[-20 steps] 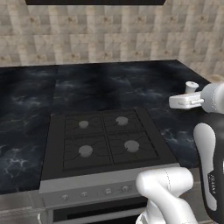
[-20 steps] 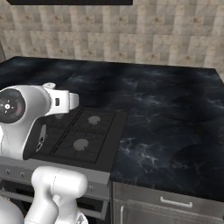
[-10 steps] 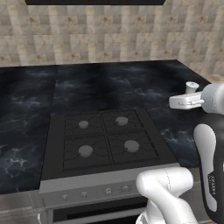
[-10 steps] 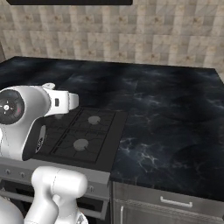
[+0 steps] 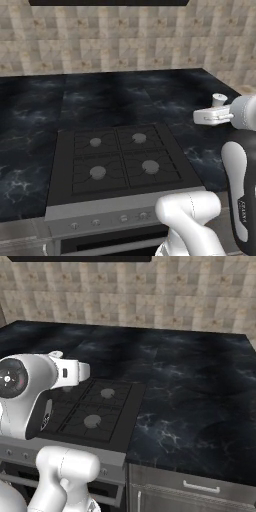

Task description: Take 2 condiments from the cabinet and move them on the counter near the stove.Make sure the condiments are lined up with each other, next to each other.

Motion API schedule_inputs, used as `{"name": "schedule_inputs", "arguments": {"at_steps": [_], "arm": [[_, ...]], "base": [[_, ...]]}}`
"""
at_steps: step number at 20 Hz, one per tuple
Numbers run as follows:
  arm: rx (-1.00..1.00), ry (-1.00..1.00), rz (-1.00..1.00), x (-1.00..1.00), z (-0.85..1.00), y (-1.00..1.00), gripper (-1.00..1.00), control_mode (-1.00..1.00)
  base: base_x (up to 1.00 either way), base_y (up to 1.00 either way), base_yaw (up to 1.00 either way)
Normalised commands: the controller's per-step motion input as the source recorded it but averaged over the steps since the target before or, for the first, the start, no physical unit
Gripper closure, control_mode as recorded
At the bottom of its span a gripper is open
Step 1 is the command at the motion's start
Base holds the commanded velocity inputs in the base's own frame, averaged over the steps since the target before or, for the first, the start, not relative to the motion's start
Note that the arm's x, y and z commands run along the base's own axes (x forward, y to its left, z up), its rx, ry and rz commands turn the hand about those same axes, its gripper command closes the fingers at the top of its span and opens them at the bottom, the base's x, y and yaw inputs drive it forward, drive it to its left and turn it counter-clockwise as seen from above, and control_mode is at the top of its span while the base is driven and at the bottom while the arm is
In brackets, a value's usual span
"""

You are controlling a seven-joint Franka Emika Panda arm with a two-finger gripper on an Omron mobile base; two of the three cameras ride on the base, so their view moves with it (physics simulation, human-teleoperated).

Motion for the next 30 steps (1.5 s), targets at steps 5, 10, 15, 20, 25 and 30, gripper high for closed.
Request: {"name": "schedule_inputs", "arguments": {"at_steps": [5,10,15,20,25,30], "arm": [[0.0,0.0,0.01,0.09,-0.09,-0.02,1.0,-1.0],[0.0,0.0,0.06,0.2,-0.27,-0.17,1.0,-1.0],[0.0,0.0,0.12,0.04,-0.2,-0.35,1.0,-1.0],[0.0,0.0,0.15,0.14,-0.18,-0.36,1.0,-1.0],[0.0,0.0,0.14,0.17,-0.17,-0.34,1.0,-1.0],[0.0,0.0,0.1,0.08,-0.19,-0.38,1.0,-1.0]], "base": [[0.08,0.0,0.0],[0.0,0.0,0.0],[0.0,0.0,0.0],[0.0,0.0,0.0],[0.0,0.0,0.0],[0.0,0.0,0.0]]}}
